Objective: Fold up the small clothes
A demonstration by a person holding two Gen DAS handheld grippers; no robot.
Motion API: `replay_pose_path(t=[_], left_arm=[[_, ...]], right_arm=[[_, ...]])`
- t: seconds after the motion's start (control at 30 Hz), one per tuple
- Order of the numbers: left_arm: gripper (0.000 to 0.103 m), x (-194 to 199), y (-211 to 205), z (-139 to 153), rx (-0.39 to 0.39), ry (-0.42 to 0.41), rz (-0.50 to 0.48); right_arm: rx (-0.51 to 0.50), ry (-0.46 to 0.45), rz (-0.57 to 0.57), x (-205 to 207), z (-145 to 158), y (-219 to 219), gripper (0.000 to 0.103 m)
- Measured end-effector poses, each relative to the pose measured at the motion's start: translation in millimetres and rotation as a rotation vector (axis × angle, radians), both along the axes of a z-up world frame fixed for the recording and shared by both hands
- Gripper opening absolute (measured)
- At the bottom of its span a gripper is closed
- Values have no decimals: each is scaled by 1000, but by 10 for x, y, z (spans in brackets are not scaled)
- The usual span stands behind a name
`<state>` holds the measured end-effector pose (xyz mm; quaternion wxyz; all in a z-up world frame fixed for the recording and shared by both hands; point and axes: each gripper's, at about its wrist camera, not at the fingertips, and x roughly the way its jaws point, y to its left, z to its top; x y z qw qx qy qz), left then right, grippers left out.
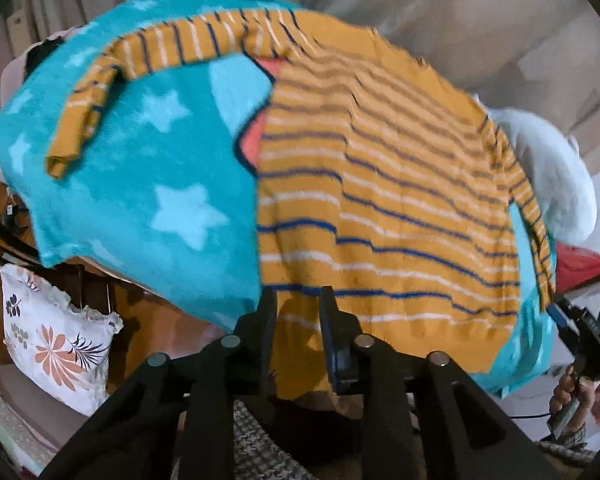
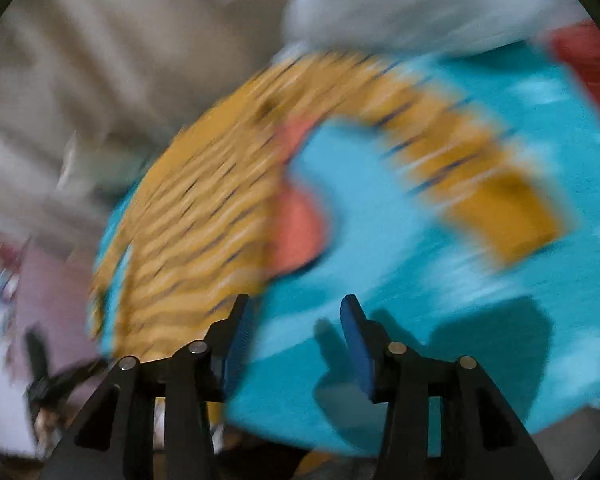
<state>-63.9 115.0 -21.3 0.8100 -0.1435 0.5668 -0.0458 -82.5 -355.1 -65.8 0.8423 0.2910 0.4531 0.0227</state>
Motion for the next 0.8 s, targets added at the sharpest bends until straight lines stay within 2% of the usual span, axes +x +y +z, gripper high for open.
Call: replay_pose_path(t=[0.07, 0.13, 0.17, 0.23, 0.37, 0.4, 0.43, 0.47, 0.53, 0.63, 0.7, 0.73, 0.77, 0.8], left_arm=[[22, 5, 52, 69, -7, -16, 29], [22, 22, 69, 106, -16, -27, 41], [22, 48, 52, 114, -20, -27, 42], [22, 91, 4, 121, -27, -22, 32], [22, 186, -156, 123, -34, -18, -8], [22, 211, -201, 131, -33, -20, -19], [22, 231, -237, 139, -32, -22, -26], [22, 257, -274, 157, -31, -26, -34], [22, 296, -316, 194, -28, -35, -43], [22, 341, -328, 244, -33, -54, -35], [22, 361, -322, 240, -44, -54, -29], [22, 373, -323, 230, -48, -50, -28], [22, 384, -329, 217, -51, -46, -28], [22, 391, -336, 206, -50, -42, -29]], right_arm=[[-40, 17, -148, -85, -15, -364, 51], [-32, 41, -292, -174, -97, -699, 53], [-29, 52, -327, -190, -138, -784, 53], [-32, 64, -348, -169, -230, -865, 54], [2, 39, -292, 20, -378, -847, 54], [-1, 35, -274, 71, -399, -818, 42], [-32, 52, -246, 183, -401, -790, 22], [-78, 65, -219, 274, -379, -769, 8], [-219, 24, -207, 349, -126, -749, 8], [-526, -144, -180, 259, 560, -587, 8], [-658, -212, -148, 136, 766, -452, 10], [-706, -223, -124, 91, 770, -381, 13], [-739, -212, -96, 50, 718, -329, 29], [-760, -180, -68, 27, 630, -290, 55]])
